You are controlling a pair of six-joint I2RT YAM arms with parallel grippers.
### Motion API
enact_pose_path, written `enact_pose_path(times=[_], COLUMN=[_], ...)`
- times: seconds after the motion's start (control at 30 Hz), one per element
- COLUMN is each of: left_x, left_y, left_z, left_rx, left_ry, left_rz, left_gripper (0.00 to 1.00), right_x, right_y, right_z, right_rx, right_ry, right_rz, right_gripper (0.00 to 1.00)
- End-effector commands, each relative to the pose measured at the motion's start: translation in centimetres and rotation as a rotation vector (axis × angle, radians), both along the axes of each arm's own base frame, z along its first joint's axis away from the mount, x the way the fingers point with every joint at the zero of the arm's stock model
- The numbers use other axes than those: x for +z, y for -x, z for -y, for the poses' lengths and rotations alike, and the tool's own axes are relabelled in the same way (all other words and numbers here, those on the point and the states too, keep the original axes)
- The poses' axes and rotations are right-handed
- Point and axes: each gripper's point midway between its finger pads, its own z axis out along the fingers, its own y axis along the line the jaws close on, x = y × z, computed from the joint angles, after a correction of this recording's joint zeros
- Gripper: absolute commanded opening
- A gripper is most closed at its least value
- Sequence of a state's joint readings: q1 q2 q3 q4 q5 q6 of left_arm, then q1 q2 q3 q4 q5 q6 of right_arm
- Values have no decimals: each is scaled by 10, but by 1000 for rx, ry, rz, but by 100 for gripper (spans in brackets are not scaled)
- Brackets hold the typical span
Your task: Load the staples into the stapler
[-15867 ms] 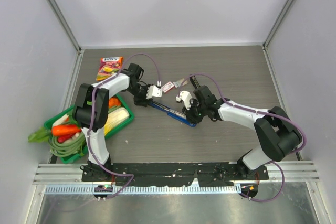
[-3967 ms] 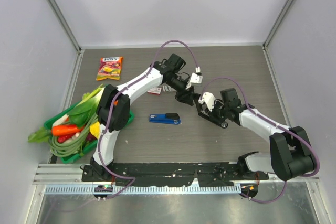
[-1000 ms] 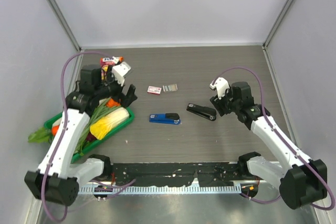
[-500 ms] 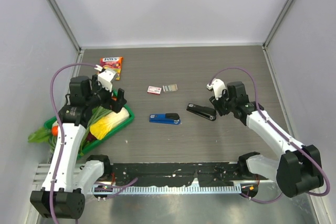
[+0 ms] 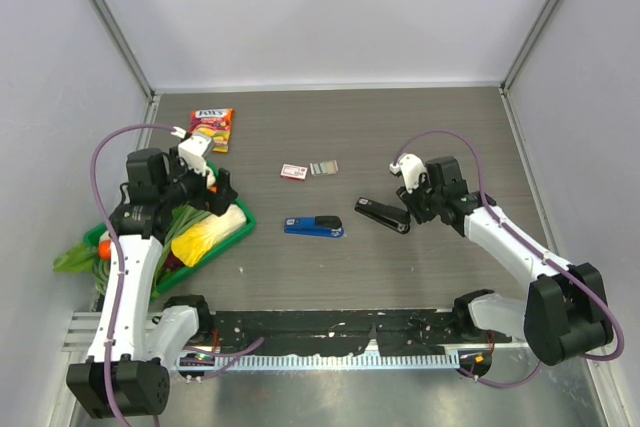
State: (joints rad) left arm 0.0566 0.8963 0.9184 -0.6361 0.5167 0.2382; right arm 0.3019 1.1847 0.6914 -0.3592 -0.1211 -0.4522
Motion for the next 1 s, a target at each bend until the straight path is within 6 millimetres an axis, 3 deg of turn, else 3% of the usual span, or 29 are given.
enact_pose_path(times=[0.0, 0.07, 0.17, 0.23, 0.47, 0.57, 0.73, 0.97], left_x=[16, 21, 31, 39, 87, 112, 142, 176], left_y=[-4, -3, -5, -5, 0, 8, 24, 49], left_z=[-2, -4, -11, -13, -24, -33, -51, -55], left_rx=[11, 21, 80, 115, 233, 298, 424, 463], left_ry=[23, 22, 30, 49, 81, 85, 81, 97], left_rz=[62, 73, 76, 77, 241, 296, 390, 476], left_gripper=[100, 100, 100, 100, 100, 100, 100, 100], right_x=[30, 47, 90, 123, 232, 263, 296, 326], right_y=[-22, -27, -29, -23, 4, 16, 34, 59], right_z=[11, 23, 31, 32, 45, 59, 76, 78], right_rx=[-98, -158, -216, -226, -341, -430, -492, -465], right_ry=[17, 46, 8, -39, -273, -320, -319, -371], right_rz=[142, 213, 350, 436, 740, 794, 845, 873], right_gripper=[44, 52, 65, 82, 87, 87, 87, 88])
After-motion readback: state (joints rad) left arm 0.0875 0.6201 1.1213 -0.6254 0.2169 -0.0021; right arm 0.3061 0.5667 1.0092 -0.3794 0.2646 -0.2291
